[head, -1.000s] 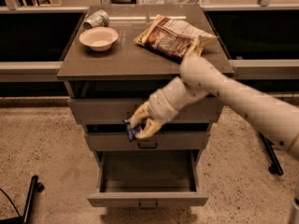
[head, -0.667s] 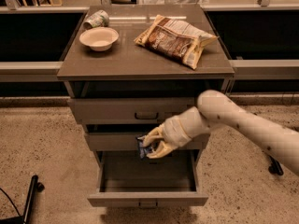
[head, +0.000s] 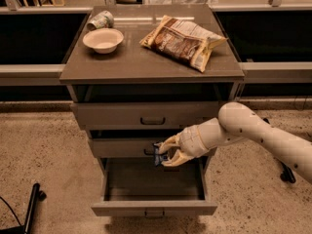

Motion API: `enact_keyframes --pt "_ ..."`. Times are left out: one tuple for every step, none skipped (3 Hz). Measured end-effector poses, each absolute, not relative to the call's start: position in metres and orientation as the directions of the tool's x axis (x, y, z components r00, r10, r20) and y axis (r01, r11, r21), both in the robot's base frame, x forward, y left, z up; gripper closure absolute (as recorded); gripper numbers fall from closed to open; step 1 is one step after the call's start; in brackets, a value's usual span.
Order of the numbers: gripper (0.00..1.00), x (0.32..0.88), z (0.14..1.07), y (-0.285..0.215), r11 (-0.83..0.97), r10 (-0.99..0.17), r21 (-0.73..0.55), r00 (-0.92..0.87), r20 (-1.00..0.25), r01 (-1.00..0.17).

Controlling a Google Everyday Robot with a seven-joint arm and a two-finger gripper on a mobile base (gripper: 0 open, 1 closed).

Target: Place rxbar blueberry into bottom drawer

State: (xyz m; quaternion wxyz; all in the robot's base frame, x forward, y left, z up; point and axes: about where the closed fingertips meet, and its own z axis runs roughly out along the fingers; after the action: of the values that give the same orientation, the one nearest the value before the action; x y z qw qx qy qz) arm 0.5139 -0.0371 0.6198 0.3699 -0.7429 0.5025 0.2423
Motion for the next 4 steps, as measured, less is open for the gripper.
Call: enact_keyframes --pt "1.0 0.527 0.592 -0.047 -0.168 -0.554 -0.267 0.315 -0.771 -0.949" --pt "1.0 0.544 0.549 -0.063 -0.038 -0.486 -0.269 0.253 -0.837 -0.962" --pt "1.0 0.557 0.487 -0.087 0.1 -0.42 -0.315 0.247 -0.873 -0.944" --pt "1.0 0.559 0.421 -0.094 0.18 -0.364 -0.299 0.219 -0.905 -0.937"
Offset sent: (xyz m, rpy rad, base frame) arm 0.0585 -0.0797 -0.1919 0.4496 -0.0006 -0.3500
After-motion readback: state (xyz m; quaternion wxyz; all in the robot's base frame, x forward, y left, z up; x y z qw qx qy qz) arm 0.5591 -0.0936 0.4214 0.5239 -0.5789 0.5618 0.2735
